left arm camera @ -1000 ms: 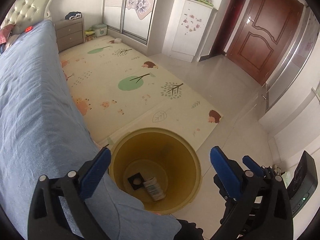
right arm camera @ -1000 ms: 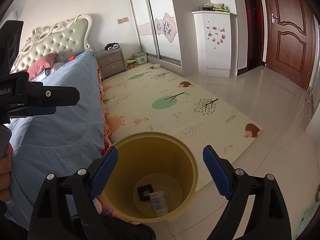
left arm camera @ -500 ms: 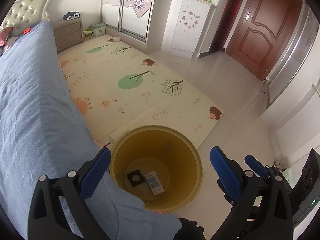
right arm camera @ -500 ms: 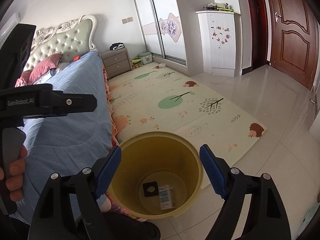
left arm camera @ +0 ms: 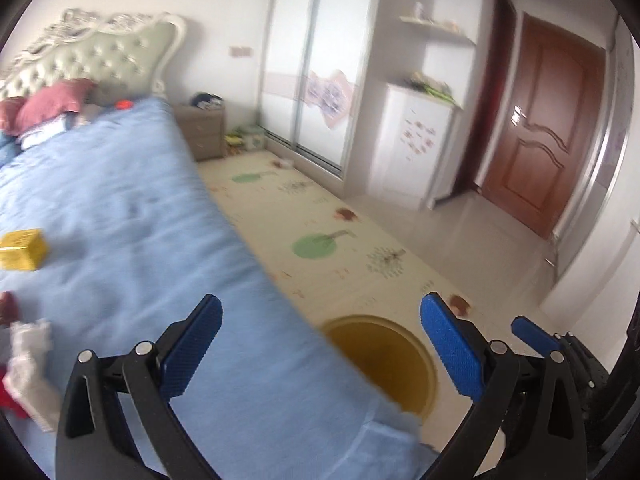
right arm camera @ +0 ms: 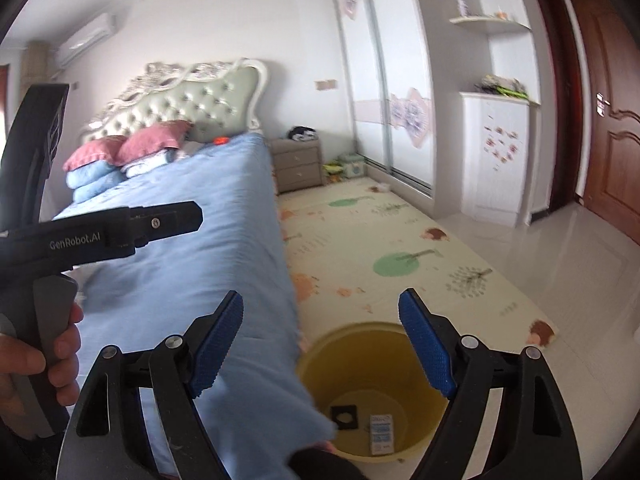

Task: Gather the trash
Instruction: 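Move both tools back over the items on the bed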

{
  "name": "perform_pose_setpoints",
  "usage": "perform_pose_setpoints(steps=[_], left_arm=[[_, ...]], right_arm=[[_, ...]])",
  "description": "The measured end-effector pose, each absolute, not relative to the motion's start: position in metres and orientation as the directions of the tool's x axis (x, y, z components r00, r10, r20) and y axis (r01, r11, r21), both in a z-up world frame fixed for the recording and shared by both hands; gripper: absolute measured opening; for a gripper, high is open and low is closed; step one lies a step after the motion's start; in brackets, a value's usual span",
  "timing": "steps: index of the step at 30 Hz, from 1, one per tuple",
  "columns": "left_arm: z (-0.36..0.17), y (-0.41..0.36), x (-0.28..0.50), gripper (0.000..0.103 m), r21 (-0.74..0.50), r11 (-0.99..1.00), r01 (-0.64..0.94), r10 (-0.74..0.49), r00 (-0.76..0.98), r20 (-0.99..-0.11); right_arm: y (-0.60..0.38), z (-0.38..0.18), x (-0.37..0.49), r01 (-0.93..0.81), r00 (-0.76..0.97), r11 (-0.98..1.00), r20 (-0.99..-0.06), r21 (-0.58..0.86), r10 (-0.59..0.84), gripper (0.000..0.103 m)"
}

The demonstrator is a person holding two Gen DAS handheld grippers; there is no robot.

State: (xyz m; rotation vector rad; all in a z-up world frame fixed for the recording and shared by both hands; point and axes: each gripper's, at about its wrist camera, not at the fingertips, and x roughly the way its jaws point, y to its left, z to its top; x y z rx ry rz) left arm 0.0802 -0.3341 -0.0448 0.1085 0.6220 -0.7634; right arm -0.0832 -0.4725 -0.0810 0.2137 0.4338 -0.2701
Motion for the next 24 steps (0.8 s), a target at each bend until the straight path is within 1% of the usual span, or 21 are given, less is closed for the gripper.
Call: perform_pose_setpoints(steps=[6,9,11,13,16,20,24], left_arm=[[-0.027,-0.236,0.074,0.099,-0.076,0.837,0.542,-0.504,0.708,-0.495],[-0.021,-0.186,0.076,0.099,-0.081,0.876,0.475,-0.450,0.748,-0.488],[-0.018,-0.158,0.073,0.099,-0.079,0.898,0.432,-0.416,0.778,-0.471],[-0.016,-0.130,0.070,0.099,-0.064,0.921,0.384,-0.370,0.812,-0.452],[-0.017,-0.091,0.066,0.099,-0.041,0.948,0.317,-0.303,0.852,-0.428],[-0.025,-0.043,0.068,0.099,-0.036,0.967,0.251,-0.242,0.870,-0.430],[-0.036,-0.016,0.075,0.099,-0.026,0.978,0.205,-0.194,0.867,-0.459]], right_arm=[[-0.409,-0.059,-0.061,0.133,0.930,0.983,-0.359,0.124,-0.081,0.081],[-0.374,-0.051,-0.050,0.053,0.948,0.991,-0.318,0.121,-0.012,0.087],[-0.353,-0.047,-0.043,0.008,0.954,0.994,-0.299,0.113,0.027,0.088],[-0.327,-0.044,-0.038,-0.042,0.958,0.993,-0.279,0.112,0.072,0.092],[-0.297,-0.041,-0.033,-0.113,0.957,0.988,-0.257,0.110,0.138,0.094],[-0.264,-0.038,-0.026,-0.156,0.958,0.984,-0.230,0.082,0.171,0.095],[-0.238,-0.040,-0.018,-0.171,0.957,0.983,-0.229,0.062,0.181,0.095]])
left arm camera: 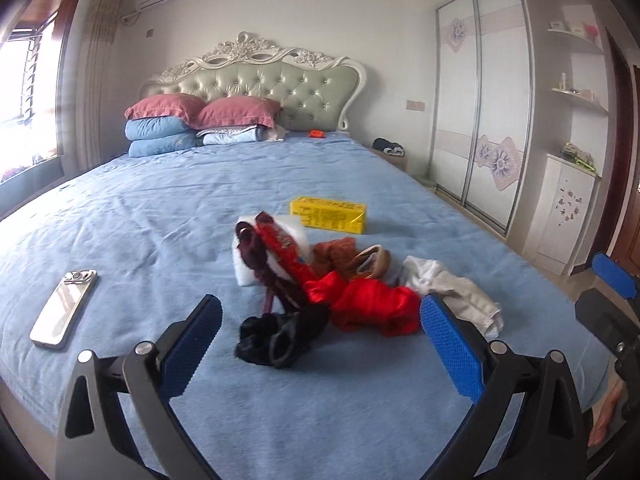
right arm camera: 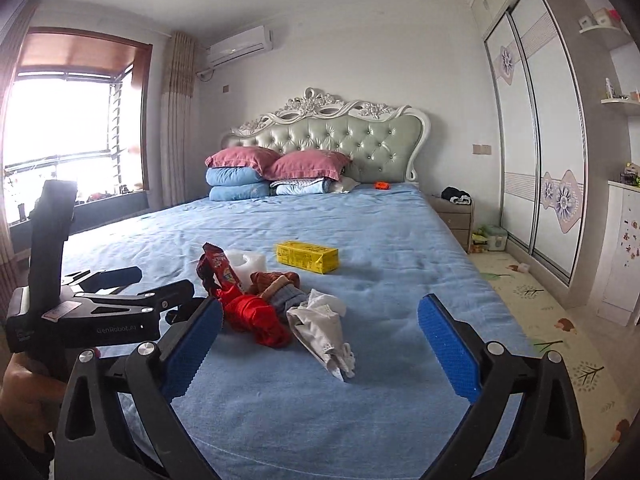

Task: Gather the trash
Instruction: 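Move both tools back over the items on the bed, then grasp the black cloth with the left tool while the right tool grasps the red sock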

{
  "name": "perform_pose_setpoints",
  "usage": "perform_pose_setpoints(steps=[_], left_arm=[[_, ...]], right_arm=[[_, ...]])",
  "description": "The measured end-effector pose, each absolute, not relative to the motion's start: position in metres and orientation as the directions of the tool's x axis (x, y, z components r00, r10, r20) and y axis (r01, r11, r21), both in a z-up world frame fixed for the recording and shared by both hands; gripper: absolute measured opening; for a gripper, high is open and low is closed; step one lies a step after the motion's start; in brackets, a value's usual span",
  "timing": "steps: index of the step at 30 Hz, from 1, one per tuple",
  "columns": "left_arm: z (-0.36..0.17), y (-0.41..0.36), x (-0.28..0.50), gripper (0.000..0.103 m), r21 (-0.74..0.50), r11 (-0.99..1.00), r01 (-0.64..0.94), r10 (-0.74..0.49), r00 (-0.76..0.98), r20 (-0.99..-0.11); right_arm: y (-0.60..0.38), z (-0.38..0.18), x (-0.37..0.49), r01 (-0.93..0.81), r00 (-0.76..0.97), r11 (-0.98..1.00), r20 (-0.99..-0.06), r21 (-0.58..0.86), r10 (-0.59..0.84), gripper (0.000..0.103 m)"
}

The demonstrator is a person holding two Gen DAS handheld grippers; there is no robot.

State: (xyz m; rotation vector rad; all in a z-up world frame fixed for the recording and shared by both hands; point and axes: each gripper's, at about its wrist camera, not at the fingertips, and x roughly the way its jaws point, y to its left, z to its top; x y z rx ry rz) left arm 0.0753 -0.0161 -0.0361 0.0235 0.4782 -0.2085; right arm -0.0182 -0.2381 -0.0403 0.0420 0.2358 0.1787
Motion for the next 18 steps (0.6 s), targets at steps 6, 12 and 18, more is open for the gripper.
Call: perform_pose_setpoints(steps=[6,12,18], left_arm=[[-0.056,0.010,0.093,0.099,-0.066,0.979,0.195,-0.202,0.841,-0.502],[-0.077,0.011,0.126,0.099,-0.082,0.976,0.202,-0.212,0.786,-0.581],[-0.086,0.012,0.138,0.056,-0.125,0.967,0.224,-0.252,0.743,-0.621]], right_arm=[[-0.212,-0.046,-0.004,-0.202,0.944,0.977,-0.252,0.067,0.212,0.095],[-0.194,-0.046,0.002,-0.224,0.937,0.974,-0.266,0.040,0.226,0.095],[-0.194,-0.048,0.011,-0.230,0.928,0.971,-0.287,0.057,0.237,0.095]])
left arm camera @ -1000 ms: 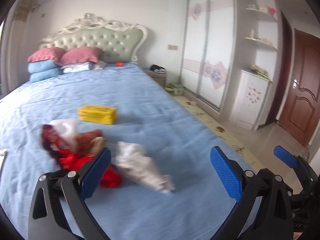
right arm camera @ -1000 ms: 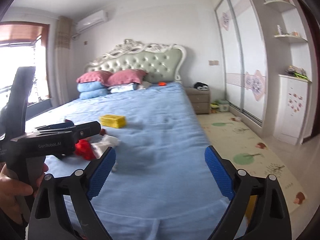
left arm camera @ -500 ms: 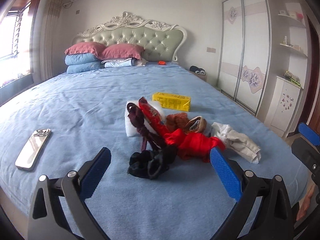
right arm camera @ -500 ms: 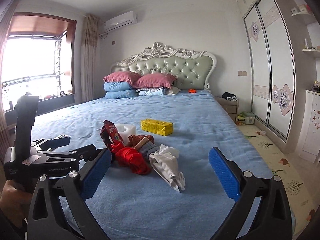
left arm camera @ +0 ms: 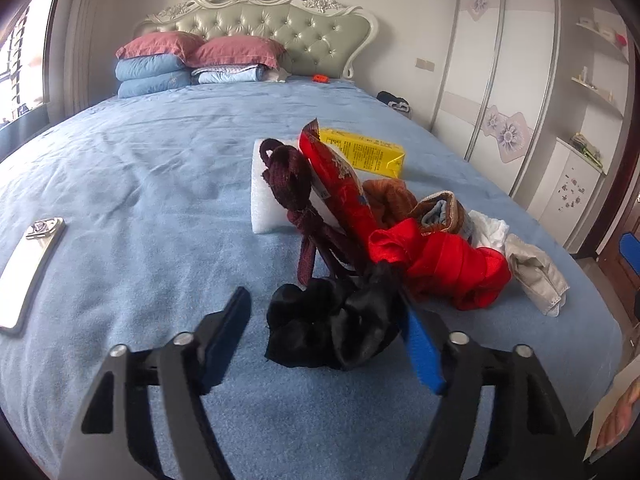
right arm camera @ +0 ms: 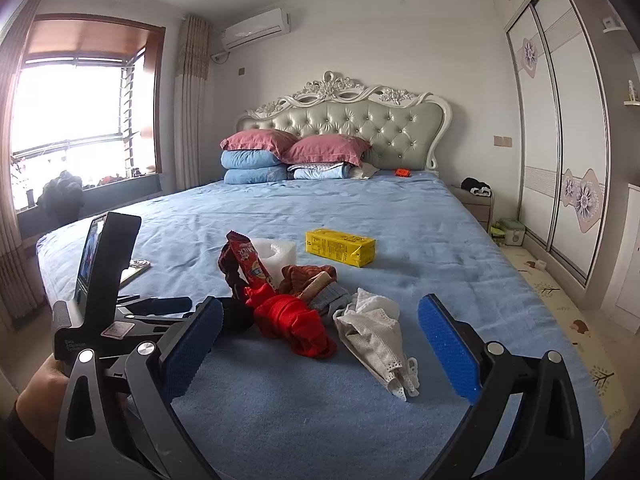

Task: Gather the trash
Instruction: 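Grasp the black cloth with the left tool while the right tool grasps the red sock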

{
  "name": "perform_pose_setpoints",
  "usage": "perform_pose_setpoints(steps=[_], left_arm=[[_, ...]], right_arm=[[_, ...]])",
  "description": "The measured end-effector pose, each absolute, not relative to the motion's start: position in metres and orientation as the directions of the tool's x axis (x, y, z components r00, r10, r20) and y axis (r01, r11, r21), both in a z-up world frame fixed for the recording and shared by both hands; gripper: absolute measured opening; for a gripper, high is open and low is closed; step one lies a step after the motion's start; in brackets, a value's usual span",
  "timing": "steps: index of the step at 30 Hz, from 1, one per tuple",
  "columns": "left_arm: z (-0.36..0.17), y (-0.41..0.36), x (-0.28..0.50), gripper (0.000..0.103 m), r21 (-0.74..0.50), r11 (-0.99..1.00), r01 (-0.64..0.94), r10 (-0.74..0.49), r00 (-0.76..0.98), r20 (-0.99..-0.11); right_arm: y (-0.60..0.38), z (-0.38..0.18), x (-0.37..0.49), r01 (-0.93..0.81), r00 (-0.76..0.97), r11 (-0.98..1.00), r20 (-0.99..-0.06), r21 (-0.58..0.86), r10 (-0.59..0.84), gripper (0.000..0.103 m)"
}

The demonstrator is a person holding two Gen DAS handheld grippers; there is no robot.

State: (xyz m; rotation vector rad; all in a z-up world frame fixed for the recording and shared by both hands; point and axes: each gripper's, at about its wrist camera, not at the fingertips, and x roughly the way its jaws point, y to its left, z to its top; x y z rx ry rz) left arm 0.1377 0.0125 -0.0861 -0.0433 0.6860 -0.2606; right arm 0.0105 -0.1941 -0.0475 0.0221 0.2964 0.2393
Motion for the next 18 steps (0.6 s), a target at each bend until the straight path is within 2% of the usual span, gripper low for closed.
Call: perform_pose_setpoints(steps=[2,3,6,11,16,18], left_arm=[[-0.090,0.013,0.138,0.049,-0.145,0.960,0.239,-0.276,0.732,-0.622],[-0.091,0.013,0.137,0.042,-0.150,0.958,0.244,-0.284,0.734,-0.617],[-0.089,0.017,0.129,0.032,-0.170,0.948,0.270,-0.317,0.738,-0.596],[-0.078,0.030,0.117,0.031,-0.208,0.938,0.277,-0.346,0.757,-0.554],[-0.065,0.039,0.112,0.031,-0.227,0.932,0.283,-0.362,0.774,-0.520],[-0.061,0.040,0.111,0.031,-0.224,0.932,0.284,-0.360,0.781,-0.511]], right_arm=[[-0.193,-0.049,0.014,-0.239,0.921,0.969,-0.300,0.066,0.248,0.095],[-0.193,-0.050,0.015,-0.249,0.915,0.966,-0.309,0.069,0.258,0.095],[-0.187,-0.051,0.019,-0.277,0.904,0.959,-0.325,0.055,0.279,0.094],[-0.176,-0.054,0.029,-0.361,0.863,0.932,-0.366,0.035,0.348,0.081],[-0.172,-0.058,0.053,-0.411,0.805,0.908,-0.436,0.080,0.402,0.068],[-0.169,-0.061,0.060,-0.421,0.786,0.903,-0.463,0.081,0.409,0.066]])
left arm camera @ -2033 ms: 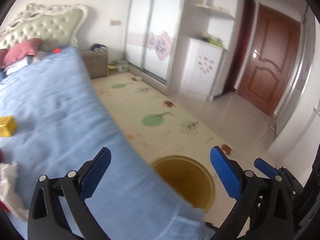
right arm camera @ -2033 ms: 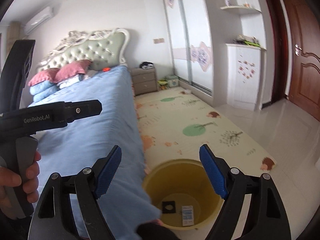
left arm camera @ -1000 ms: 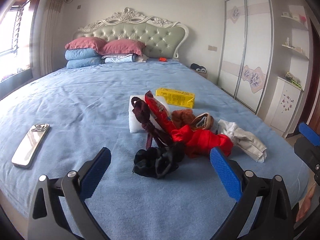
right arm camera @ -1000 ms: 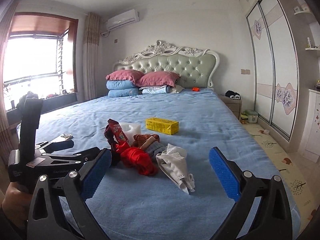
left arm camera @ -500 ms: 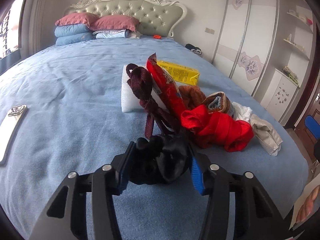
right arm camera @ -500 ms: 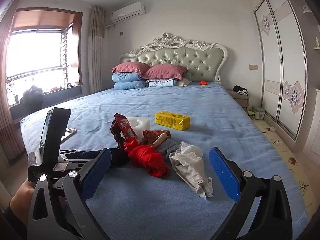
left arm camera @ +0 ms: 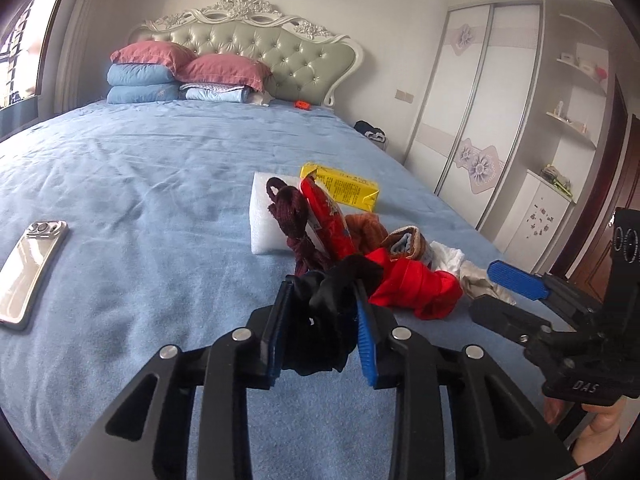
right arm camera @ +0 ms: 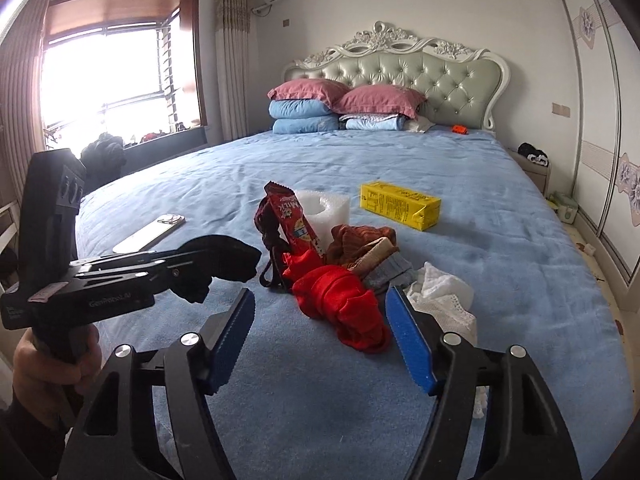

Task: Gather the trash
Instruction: 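Grasp the black cloth with the left tool while the right tool grasps the red sock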

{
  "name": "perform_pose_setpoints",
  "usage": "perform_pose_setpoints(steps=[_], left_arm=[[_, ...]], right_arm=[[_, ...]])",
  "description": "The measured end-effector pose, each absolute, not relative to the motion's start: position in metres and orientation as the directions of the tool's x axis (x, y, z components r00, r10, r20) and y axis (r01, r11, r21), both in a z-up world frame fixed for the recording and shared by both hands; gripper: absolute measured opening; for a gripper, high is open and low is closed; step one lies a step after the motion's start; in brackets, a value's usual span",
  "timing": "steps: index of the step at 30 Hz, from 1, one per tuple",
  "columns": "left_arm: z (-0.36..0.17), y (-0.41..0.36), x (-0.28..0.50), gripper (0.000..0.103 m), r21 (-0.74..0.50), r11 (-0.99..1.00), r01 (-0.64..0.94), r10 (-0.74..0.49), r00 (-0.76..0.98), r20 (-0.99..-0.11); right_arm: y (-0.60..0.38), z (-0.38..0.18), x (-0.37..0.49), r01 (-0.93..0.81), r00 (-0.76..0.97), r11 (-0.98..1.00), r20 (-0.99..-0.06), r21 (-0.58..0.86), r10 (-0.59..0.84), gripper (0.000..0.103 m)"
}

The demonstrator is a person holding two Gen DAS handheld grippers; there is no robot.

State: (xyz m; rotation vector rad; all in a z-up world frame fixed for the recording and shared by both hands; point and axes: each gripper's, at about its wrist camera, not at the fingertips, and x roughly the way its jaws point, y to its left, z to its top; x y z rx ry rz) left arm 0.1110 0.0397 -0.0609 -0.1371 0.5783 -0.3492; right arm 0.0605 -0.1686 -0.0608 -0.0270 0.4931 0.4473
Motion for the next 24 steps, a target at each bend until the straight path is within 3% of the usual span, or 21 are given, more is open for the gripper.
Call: perform_pose_setpoints(steps=[6,11,14,16,18,24], left_arm=[[-0.057,0.041,0.115,0.031,-0.244,0.926,0.289,-0.375,0.777,-0.506],[-0.054,0.044,0.113,0.031,-0.244,0.925,0.291,-0.377,0.782,-0.496],[-0.051,0.044,0.111,0.031,-0.240,0.923,0.300,-0.382,0.781,-0.494],[-0.049,0.042,0.109,0.031,-0.235,0.923,0.304,-0.383,0.782,-0.492],[-0.046,0.040,0.108,0.031,-0.230,0.923,0.309,-0.385,0.782,-0.491],[-0.041,0.029,0.102,0.031,-0.224,0.917,0.329,-0.398,0.776,-0.489]], right_arm=[[-0.153,-0.067,0.085,-0.433,0.743,0.901,-0.559,0.018,0.368,0.063],[-0.138,-0.079,0.102,-0.417,0.729,0.904,-0.629,-0.093,0.271,0.049],[-0.135,-0.088,0.108,-0.404,0.712,0.907,-0.663,-0.119,0.230,0.036],[-0.134,-0.089,0.107,-0.415,0.707,0.902,-0.667,-0.120,0.236,0.025],[-0.135,-0.088,0.105,-0.418,0.707,0.900,-0.667,-0.123,0.237,0.022],[-0.152,-0.068,0.081,-0.434,0.742,0.898,-0.592,-0.066,0.315,0.021]])
